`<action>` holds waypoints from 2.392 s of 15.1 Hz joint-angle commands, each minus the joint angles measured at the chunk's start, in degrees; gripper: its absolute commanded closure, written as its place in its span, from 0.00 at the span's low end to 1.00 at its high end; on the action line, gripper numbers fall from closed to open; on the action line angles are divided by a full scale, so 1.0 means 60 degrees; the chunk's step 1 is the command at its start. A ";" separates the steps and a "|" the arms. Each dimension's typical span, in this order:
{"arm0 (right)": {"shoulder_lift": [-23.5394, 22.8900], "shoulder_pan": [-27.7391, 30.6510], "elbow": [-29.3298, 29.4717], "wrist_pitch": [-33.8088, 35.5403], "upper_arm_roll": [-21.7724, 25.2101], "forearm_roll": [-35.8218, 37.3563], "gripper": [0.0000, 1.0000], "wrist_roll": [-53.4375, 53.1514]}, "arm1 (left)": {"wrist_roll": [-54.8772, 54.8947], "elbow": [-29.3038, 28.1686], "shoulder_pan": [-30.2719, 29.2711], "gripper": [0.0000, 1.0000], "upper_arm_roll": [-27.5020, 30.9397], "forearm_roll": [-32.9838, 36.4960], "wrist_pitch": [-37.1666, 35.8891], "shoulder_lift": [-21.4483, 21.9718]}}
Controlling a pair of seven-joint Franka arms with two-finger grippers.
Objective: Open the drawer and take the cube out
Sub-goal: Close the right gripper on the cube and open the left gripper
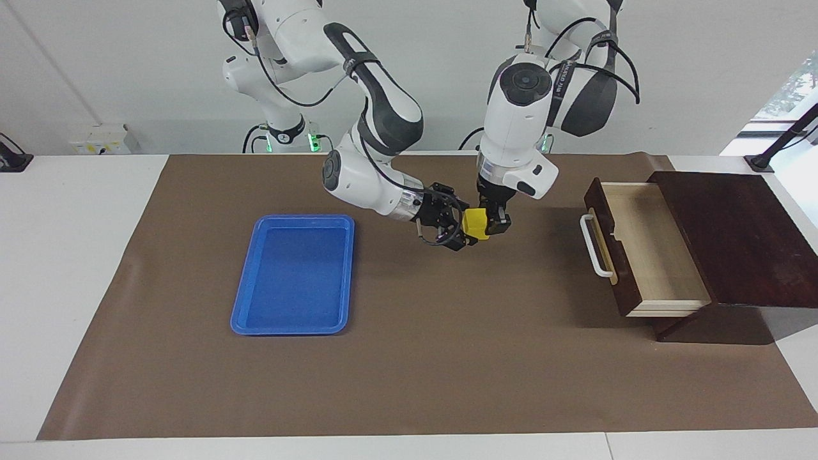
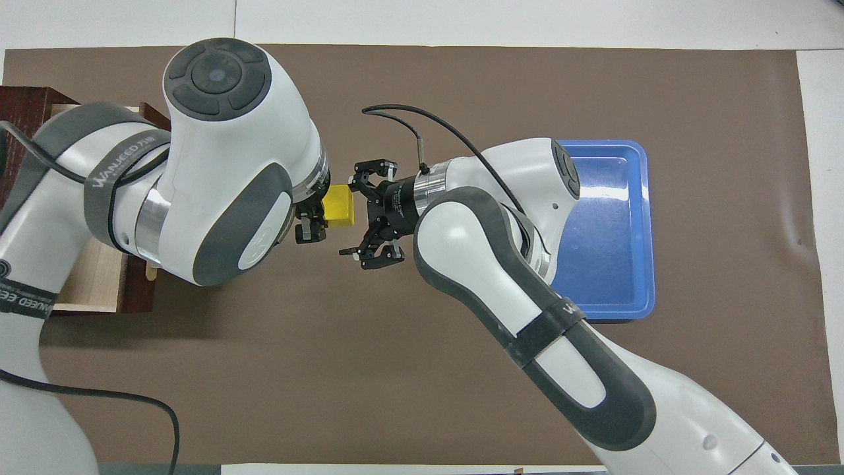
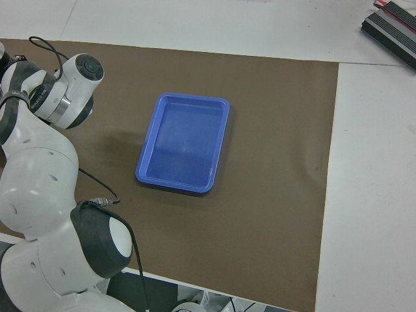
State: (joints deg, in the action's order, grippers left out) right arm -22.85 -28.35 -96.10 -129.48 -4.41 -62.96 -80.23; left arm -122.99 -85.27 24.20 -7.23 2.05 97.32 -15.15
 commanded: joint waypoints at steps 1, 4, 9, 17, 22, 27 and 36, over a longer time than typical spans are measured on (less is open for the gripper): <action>0.0483 0.0037 -0.0390 0.0105 -0.0013 0.0239 0.00 -0.0310 | -0.0127 0.0164 0.0039 1.00 0.0033 0.0171 -0.0003 -0.0067; 0.0557 0.0037 -0.0419 0.0105 -0.0013 0.0239 0.00 -0.0339 | -0.0127 0.0164 0.0039 1.00 0.0033 0.0171 0.0011 -0.0067; 0.0572 -0.0050 -0.0580 -0.0085 -0.0013 0.0239 0.00 -0.0339 | -0.0112 0.0164 0.0025 1.00 0.0033 0.0156 0.0026 -0.0067; 0.0586 -0.0168 -0.0493 -0.0452 0.0002 0.0254 1.00 -0.0836 | -0.0068 0.0135 0.0010 1.00 0.0033 0.0171 0.0070 -0.0067; 0.0674 -0.0065 -0.0419 -0.0364 0.0017 0.0254 1.00 -0.0925 | -0.0053 0.0120 0.0025 1.00 0.0033 0.0171 0.0084 -0.0067; 0.0659 -0.0007 -0.0390 -0.0349 0.0017 0.0254 1.00 -0.0925 | 0.0049 0.0135 0.0039 1.00 0.0033 0.0185 0.0070 -0.0067; 0.0660 0.0008 -0.0390 -0.0320 0.0017 0.0239 1.00 -0.0925 | 0.0574 0.0019 -0.0019 0.00 0.0062 0.0127 -0.0091 0.0035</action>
State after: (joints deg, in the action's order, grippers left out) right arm -20.63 -28.82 -96.92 -132.31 -3.97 -62.73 -83.89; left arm -121.96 -85.06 24.22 -7.18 2.20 96.67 -15.11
